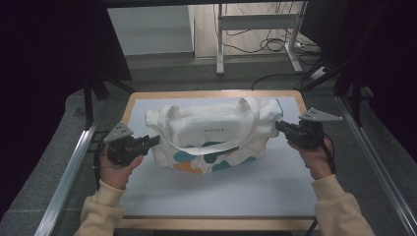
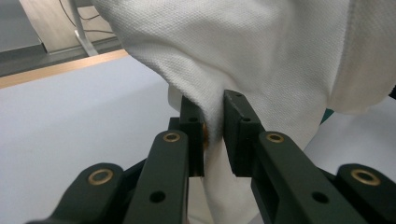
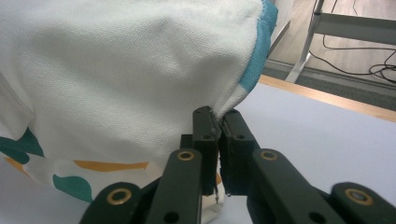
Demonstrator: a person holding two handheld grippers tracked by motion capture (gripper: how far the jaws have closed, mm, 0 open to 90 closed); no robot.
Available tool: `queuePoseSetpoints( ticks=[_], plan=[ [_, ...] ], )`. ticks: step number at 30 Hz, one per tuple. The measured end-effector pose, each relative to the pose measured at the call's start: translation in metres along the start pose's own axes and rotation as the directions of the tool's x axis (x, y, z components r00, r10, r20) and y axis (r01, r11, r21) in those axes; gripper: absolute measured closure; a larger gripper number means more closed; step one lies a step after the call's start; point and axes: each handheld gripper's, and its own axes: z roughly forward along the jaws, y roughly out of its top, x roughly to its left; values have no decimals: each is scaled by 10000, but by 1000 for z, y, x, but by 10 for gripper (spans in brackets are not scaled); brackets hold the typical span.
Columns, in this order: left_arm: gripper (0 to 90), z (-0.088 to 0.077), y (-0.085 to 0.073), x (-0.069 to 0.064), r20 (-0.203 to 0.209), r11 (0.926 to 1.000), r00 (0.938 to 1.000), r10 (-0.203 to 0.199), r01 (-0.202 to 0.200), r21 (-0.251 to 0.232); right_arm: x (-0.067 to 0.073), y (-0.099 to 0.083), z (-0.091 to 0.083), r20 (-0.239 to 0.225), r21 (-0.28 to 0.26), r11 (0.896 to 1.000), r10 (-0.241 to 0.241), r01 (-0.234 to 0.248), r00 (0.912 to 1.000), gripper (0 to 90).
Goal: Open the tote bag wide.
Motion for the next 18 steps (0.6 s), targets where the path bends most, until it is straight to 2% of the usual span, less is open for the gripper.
queuePoseSetpoints(
  ticks=[4,10,18],
  plan=[
    [795,-1,-2,-2,-34,10000,10000,71,-71,-41,4,-2,-3,79,-110,9997,-196,197,9998,864],
    [803,-11,-11,-7,-6,9988,9994,350,-350,-350,10,-11,-16,69,-574,9977,-367,370,9993,866],
    [810,-12,-24,-11,177,9987,9989,430,-424,-284,15,-30,-22,-177,-593,9975,-402,391,9990,867]
  ],
)
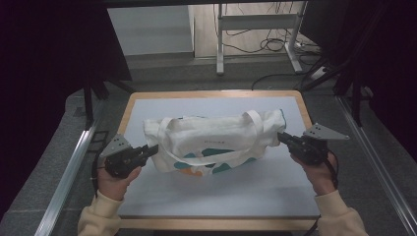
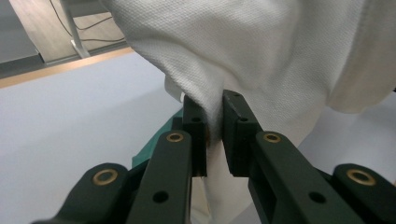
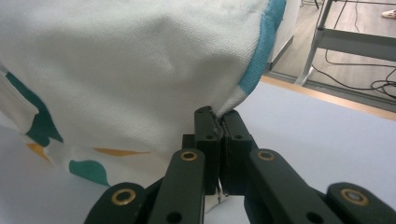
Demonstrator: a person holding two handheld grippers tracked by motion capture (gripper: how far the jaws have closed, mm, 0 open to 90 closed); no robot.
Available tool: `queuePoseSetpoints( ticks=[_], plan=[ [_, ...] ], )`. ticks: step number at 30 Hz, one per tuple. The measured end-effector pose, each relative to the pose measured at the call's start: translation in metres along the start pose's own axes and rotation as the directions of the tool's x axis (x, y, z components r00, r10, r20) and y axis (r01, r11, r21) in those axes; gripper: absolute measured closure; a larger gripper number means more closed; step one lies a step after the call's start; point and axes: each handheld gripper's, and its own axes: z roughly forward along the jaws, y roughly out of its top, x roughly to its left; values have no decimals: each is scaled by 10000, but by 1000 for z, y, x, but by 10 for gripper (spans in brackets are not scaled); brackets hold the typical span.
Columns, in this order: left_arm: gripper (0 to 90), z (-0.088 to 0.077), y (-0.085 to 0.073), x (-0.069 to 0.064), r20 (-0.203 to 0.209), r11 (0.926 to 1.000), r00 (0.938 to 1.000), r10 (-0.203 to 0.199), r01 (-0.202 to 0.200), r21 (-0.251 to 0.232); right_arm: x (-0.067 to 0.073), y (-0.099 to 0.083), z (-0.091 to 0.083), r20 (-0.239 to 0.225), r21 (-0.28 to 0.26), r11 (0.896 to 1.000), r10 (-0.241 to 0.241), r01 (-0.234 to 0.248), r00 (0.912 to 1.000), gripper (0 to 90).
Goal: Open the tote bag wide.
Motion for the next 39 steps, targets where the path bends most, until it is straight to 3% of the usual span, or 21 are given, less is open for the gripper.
queuePoseSetpoints(
  ticks=[15,39],
  plan=[
    [815,3,-22,-6,90,9998,9999,103,-104,154,4,-26,2,-258,-4,10000,-91,91,9996,868],
    [822,27,-44,-4,-122,9958,9999,-8,19,919,9,-54,29,-182,974,9952,-21,39,9998,868]
  ],
)
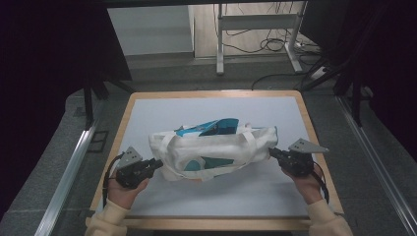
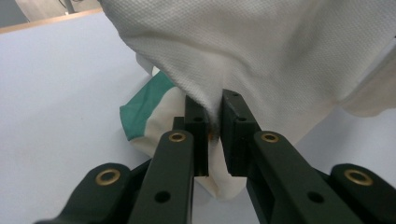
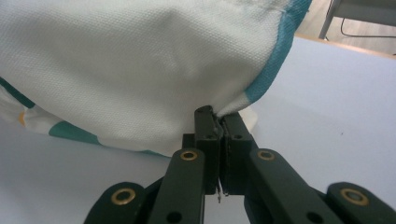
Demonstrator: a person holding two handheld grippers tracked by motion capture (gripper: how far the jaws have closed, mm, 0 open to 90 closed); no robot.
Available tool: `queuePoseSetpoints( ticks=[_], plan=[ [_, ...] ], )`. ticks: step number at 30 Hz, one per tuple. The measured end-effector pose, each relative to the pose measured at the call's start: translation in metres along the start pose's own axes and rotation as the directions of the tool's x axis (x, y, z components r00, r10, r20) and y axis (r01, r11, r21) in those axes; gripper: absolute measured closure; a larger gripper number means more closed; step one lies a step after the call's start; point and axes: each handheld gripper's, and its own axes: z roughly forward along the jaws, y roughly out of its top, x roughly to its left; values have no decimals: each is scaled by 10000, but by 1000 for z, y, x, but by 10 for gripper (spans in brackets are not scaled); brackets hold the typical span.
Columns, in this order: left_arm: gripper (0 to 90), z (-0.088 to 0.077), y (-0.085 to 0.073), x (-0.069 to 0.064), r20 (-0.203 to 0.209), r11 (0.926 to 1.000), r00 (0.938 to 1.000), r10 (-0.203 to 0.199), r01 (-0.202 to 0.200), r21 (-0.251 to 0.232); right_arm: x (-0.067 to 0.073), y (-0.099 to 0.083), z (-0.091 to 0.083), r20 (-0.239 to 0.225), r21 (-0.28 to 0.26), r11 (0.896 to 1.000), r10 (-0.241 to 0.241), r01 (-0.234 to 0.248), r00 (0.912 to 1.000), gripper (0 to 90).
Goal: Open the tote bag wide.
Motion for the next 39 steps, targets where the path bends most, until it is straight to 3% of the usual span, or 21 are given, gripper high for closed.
queuePoseSetpoints(
  ticks=[12,21,25,34,37,39],
  plan=[
    [835,15,-9,3,-226,9974,9997,38,-21,717,1,-10,13,88,651,9979,9,-15,10000,868],
    [844,30,-16,7,-220,9906,9998,41,-11,1368,0,-21,26,54,1450,9894,85,-92,9999,868],
    [847,40,-22,6,-116,9816,9999,10,13,1911,0,-26,30,-11,1868,9823,170,-165,9999,869],
    [848,42,-24,8,-150,9798,9999,-85,114,1998,-1,-28,31,-80,2013,9791,323,-300,9994,864],
    [750,39,-24,9,-195,9803,9995,-248,281,1955,-1,-26,27,-8,1922,9808,340,-332,9994,759],
    [586,32,-23,10,-196,9811,9982,-558,585,1842,-3,-24,21,-33,1776,9829,491,-478,9988,692]
  ],
)
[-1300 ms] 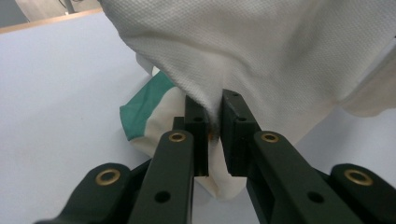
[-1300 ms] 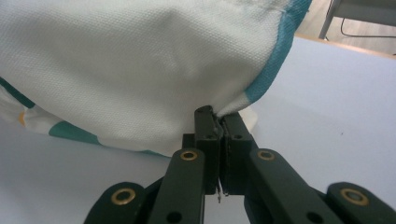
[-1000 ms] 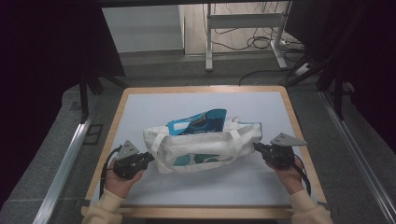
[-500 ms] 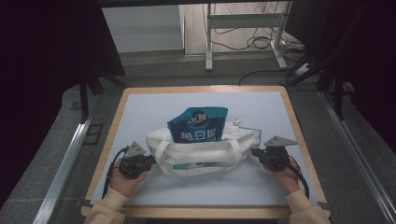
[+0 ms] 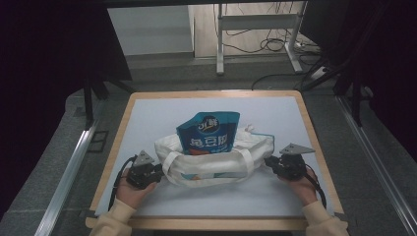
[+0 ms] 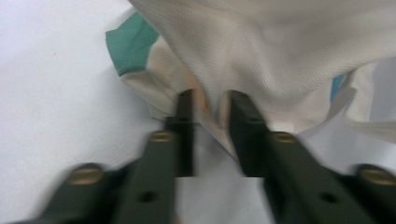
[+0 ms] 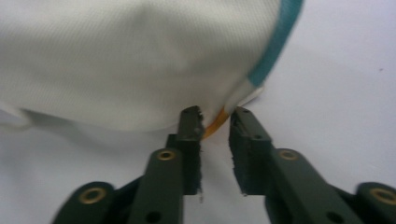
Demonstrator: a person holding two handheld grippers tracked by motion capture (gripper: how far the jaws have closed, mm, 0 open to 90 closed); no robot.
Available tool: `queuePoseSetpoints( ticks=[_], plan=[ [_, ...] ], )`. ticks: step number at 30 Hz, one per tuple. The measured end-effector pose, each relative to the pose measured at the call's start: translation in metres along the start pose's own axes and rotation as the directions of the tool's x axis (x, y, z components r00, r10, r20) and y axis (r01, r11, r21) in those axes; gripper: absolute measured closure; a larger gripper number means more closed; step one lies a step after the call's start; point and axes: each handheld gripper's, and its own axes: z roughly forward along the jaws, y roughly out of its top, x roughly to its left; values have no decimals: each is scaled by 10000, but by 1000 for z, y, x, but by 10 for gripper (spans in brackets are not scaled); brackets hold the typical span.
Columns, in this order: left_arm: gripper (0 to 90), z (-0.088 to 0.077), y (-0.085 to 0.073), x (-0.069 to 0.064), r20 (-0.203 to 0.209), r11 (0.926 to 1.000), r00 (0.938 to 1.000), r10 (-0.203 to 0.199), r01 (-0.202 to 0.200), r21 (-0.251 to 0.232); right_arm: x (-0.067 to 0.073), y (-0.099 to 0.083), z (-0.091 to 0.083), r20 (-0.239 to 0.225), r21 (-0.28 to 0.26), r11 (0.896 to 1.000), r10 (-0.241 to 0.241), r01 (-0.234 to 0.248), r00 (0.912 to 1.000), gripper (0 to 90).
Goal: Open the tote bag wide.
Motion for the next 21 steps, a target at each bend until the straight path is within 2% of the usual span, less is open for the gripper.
queuePoseSetpoints(
  ticks=[2,5,9,11,14,18,20,21],
  plan=[
    [494,-10,0,1,-76,9995,9998,-186,184,-246,0,2,-9,91,-359,9993,109,-105,9999,589],
    [385,-27,0,3,-199,9962,9986,-485,469,-732,2,5,-25,299,-874,9959,264,-237,9992,504],
    [311,-50,8,3,-103,9883,9968,-796,776,-1314,1,14,-40,35,-1494,9872,561,-550,9984,493],
    [278,-60,16,2,-156,9843,9967,-791,756,-1596,2,20,-46,2,-1723,9837,518,-510,9987,487],
    [261,-72,30,-2,-197,9774,9981,-580,528,-2046,5,34,-54,-118,-2071,9776,345,-362,9993,493],
    [267,-76,53,-6,-260,9686,9992,-307,233,-2477,12,57,-56,-180,-2145,9766,-163,120,9997,549],
    [326,-75,65,-8,-273,9685,9996,-13,-55,-2490,15,68,-53,-22,-2103,9768,-419,405,9991,603],
    [389,-74,71,-9,-185,9700,9998,122,-164,-2425,16,73,-51,-2,-2075,9768,-536,524,9986,638]
  ],
)
